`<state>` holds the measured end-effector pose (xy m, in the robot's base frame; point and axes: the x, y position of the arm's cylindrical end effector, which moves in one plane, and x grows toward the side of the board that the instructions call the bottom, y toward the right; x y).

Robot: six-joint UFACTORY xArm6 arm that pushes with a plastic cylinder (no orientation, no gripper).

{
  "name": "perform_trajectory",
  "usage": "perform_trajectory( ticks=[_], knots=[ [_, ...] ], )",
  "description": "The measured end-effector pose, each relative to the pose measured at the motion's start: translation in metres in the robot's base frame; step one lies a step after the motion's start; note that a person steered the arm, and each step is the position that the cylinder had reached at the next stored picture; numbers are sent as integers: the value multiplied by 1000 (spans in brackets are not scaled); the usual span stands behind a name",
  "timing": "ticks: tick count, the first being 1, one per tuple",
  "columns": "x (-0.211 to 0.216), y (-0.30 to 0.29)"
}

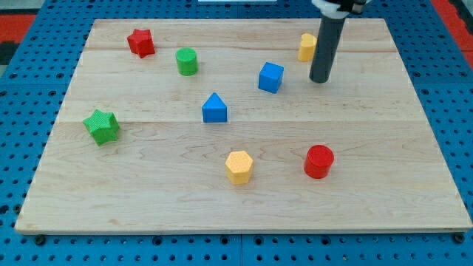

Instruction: Push the green star to right

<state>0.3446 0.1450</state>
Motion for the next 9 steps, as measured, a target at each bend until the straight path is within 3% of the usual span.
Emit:
perform_trajectory(
  ticks=[2,3,4,5,6,7,9],
  knots=[
    [154,52],
    [196,58],
    [265,22],
    [274,-55],
    [245,-114],
    [242,-200],
    [205,-411]
  ],
)
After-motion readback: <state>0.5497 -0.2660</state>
